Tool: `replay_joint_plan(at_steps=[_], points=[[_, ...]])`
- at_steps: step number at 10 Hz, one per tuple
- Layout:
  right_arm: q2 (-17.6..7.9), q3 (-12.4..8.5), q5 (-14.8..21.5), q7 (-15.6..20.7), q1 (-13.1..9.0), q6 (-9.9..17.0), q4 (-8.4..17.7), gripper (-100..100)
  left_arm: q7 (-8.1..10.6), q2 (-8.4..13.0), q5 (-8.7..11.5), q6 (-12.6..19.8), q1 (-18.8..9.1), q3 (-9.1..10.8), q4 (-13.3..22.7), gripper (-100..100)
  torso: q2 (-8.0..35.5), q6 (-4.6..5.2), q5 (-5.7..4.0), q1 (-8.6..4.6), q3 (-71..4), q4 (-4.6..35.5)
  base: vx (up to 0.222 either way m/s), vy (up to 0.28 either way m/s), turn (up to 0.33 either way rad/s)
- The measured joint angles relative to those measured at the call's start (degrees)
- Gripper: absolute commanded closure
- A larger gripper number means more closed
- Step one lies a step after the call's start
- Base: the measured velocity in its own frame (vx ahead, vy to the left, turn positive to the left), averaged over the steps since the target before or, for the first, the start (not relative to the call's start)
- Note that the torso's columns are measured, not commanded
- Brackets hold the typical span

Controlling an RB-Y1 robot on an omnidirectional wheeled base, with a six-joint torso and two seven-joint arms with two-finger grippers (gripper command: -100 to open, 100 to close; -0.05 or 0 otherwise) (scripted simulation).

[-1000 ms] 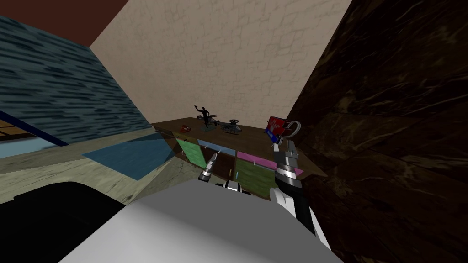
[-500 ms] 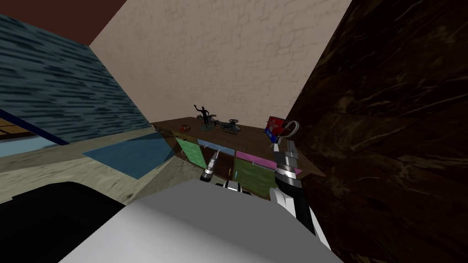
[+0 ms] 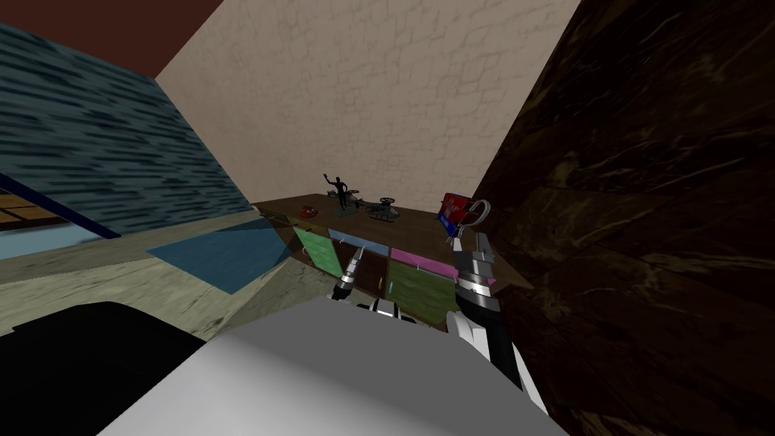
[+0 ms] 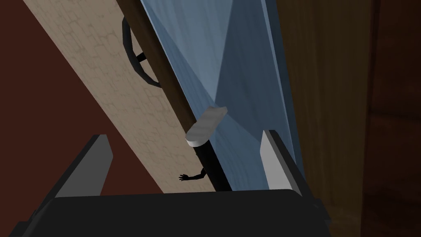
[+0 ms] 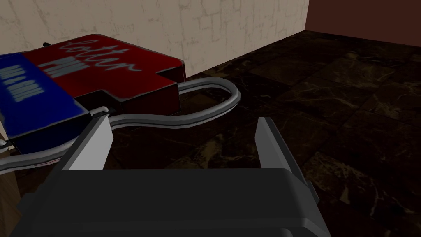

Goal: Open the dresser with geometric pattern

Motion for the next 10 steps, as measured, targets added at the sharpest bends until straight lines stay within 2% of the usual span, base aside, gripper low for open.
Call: replay_joint_plan(at_steps=[6, 7, 10], points=[[0.0, 0.0, 0.0, 0.0, 0.0, 0.0, 0.0, 0, -0.47, -0.3, 0.0, -5.8, 2.1, -0.26, 2.6, 100, 0.1, -0.09, 0.11, 0.13, 0.1, -0.2, 0.022, 0.010, -0.007], [0.0, 0.0, 0.0, 0.0, 0.0, 0.0, 0.0, 0, -0.43, -0.3, 0.0, -6.1, 2.3, -0.29, 2.6, 100, 0.1, -0.08, 0.09, 0.13, 0.0, -0.1, -0.127, 0.006, 0.034], [0.0, 0.0, 0.0, 0.0, 0.0, 0.0, 0.0, 0, 0.29, 0.2, -0.1, -2.6, 1.4, -0.33, 0.6, 100, 0.6, -0.16, 0.03, 0.14, 0.4, 0.1, -0.211, 0.000, 0.036]])
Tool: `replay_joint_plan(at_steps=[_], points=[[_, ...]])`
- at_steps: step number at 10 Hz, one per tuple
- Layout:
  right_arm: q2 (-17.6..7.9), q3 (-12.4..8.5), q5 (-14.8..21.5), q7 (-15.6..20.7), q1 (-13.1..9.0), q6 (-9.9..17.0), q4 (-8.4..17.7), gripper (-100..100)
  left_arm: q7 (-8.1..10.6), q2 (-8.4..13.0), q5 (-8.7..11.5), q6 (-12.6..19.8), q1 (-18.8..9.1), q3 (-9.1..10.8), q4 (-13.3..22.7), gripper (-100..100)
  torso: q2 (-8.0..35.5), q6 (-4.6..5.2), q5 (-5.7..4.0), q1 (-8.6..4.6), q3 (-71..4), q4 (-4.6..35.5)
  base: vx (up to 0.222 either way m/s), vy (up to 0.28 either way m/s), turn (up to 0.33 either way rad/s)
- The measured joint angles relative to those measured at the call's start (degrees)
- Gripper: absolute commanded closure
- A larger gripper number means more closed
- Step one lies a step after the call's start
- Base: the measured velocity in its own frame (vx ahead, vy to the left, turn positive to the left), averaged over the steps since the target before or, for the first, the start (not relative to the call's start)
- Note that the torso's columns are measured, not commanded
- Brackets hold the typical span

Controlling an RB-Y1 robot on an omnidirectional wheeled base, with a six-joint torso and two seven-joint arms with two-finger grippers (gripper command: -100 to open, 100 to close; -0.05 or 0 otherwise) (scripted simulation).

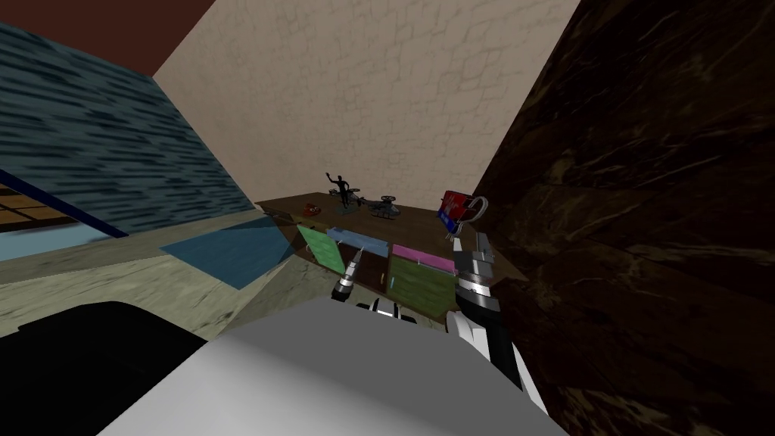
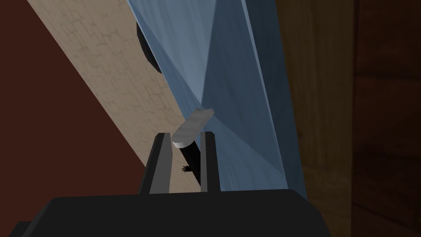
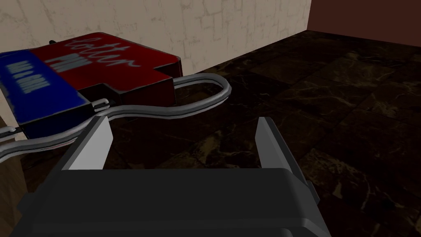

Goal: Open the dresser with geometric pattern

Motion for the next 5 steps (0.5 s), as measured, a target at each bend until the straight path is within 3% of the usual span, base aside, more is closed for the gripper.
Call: replay_joint_plan(at_steps=[2, 3, 5], points=[[0.0, 0.0, 0.0, 0.0, 0.0, 0.0, 0.0, 0, 0.51, 0.3, -0.1, 2.9, 0.0, -0.06, -1.7, 100, -0.1, 0.06, -0.12, -0.19, -0.1, 0.1, -0.172, 0.006, 0.028], [0.0, 0.0, 0.0, 0.0, 0.0, 0.0, 0.0, 0, 0.57, 0.3, -0.1, 3.3, 0.2, -0.08, -1.6, -100, -0.5, 0.10, -0.14, -0.24, -0.3, 0.0, -0.077, 0.006, 0.021], [0.0, 0.0, 0.0, 0.0, 0.0, 0.0, 0.0, 0, 1.16, 0.7, 0.0, 6.3, -1.6, 0.13, -3.4, -100, -0.7, 0.10, 0.03, -0.07, -0.4, -0.3, -0.090, -0.007, 0.014]])
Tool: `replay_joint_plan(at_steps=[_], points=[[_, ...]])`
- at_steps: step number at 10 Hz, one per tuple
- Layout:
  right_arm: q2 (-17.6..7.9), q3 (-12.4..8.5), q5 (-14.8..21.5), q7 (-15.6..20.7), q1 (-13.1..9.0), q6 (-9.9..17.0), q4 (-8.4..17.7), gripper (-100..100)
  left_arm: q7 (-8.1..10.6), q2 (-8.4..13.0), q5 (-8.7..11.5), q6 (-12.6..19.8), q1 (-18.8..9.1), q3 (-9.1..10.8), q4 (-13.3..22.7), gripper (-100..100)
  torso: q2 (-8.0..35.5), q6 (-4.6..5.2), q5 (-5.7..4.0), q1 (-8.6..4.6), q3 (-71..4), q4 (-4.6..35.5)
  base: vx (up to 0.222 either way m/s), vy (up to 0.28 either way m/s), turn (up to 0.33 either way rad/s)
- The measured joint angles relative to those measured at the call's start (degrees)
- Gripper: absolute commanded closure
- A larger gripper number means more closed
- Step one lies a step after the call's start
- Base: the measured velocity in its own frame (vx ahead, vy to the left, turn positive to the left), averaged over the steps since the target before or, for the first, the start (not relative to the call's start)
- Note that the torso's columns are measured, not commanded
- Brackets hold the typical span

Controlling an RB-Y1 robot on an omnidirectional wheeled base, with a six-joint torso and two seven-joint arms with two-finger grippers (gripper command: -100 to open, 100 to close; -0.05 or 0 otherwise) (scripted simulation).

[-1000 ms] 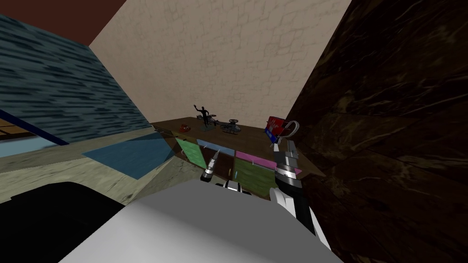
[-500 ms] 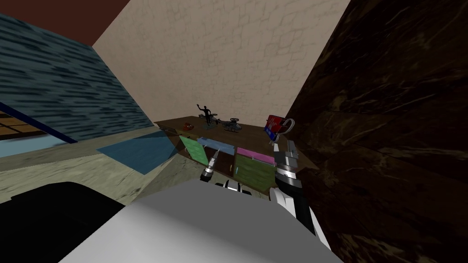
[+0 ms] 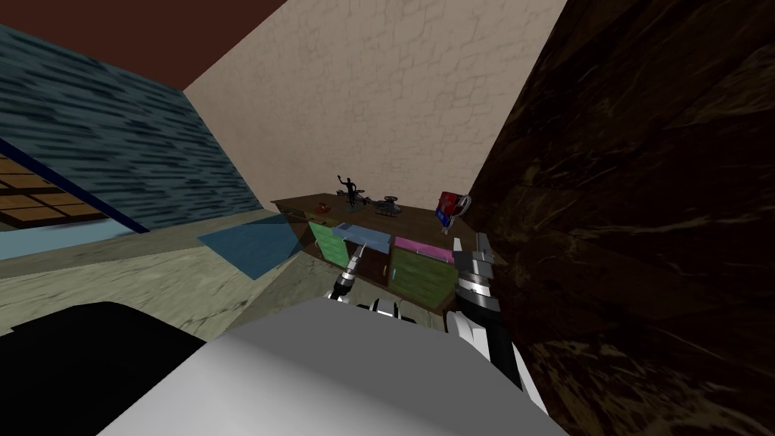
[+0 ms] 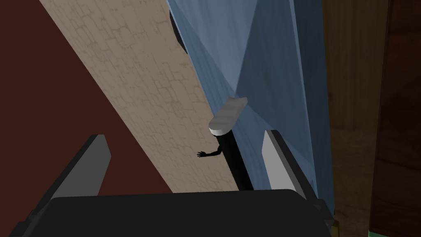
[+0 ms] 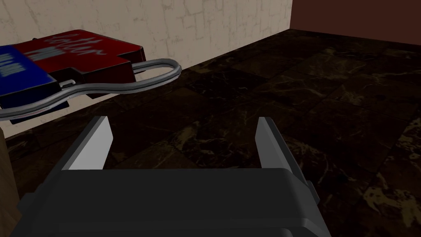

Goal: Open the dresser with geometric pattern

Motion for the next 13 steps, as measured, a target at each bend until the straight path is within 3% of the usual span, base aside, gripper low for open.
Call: replay_joint_plan(at_steps=[7, 8, 13], points=[[0.0, 0.0, 0.0, 0.0, 0.0, 0.0, 0.0, 0, 1.50, 0.7, 0.3, 10.0, -5.8, 0.82, -4.3, -100, 0.3, 0.00, 0.00, 0.00, 0.2, 0.1, -0.059, -0.002, 0.012], [0.0, 0.0, 0.0, 0.0, 0.0, 0.0, 0.0, 0, 1.55, 0.7, 0.3, 10.3, -5.9, 0.84, -4.3, 0, 0.2, -0.01, 0.01, 0.01, 0.1, 0.1, -0.007, 0.000, -0.001], [0.0, 0.0, 0.0, 0.0, 0.0, 0.0, 0.0, 0, 1.54, 0.7, 0.3, 10.3, -5.9, 0.84, -4.3, 0, 0.3, 0.00, 0.00, -0.01, 0.2, 0.1, 0.000, 0.000, 0.000]])
